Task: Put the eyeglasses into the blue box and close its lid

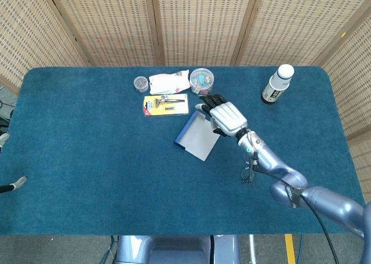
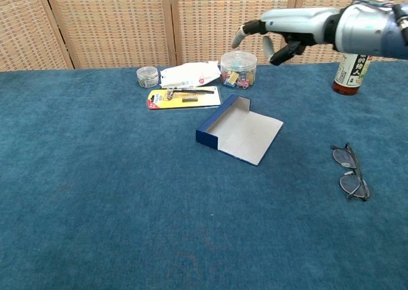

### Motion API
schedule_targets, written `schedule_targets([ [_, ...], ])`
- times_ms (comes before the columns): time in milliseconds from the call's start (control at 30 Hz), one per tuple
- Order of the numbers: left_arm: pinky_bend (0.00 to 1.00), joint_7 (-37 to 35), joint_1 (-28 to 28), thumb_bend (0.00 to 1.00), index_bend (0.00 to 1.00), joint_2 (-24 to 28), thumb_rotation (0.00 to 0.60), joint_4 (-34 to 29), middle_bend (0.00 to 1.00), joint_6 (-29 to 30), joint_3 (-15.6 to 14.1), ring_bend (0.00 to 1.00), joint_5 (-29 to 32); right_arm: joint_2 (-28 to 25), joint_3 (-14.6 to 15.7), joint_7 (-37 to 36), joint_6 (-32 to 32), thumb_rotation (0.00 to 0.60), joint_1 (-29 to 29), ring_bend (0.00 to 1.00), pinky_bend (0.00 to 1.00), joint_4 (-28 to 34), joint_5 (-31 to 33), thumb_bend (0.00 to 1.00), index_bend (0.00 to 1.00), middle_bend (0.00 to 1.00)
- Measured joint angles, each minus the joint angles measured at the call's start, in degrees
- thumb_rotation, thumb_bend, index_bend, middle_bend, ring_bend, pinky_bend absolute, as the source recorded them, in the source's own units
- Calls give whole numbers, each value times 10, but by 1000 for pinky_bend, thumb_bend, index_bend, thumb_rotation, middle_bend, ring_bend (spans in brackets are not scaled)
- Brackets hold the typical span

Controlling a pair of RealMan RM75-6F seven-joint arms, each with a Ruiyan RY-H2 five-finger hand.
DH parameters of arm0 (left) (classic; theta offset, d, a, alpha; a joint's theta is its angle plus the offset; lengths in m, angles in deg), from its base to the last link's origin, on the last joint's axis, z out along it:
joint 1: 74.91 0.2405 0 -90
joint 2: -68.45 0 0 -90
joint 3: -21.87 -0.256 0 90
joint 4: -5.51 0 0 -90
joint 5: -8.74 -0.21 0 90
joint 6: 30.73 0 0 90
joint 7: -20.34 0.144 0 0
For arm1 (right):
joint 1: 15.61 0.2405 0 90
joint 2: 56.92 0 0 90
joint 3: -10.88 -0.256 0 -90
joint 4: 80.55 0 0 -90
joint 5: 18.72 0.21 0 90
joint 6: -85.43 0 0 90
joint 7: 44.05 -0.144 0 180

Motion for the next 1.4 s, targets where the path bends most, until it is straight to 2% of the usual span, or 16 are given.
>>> schedule_targets([
  [200,0,23,-11,0,0,-3,600,-5,0,-22,8,0,30,54,1,39,35,600,53,36,82,-58,26,1000,249,143],
  [433,0,35,-16,0,0,-6,600,-7,0,-30,12,0,42,110,5,90,72,600,94,38,82,-128,75,1000,252,145],
  [800,0,41,-26,0,0,-9,600,-3,0,-48,20,0,69,194,29,169,131,600,150,37,110,-231,179,1000,252,145],
  [1067,0,43,-30,1,0,-10,600,-2,0,-57,23,0,79,222,43,186,143,600,166,37,112,-270,211,1000,252,150],
  [1400,0,50,-31,2,0,-11,600,-4,0,-57,22,0,79,219,67,225,143,600,172,89,128,-291,234,1000,308,260],
])
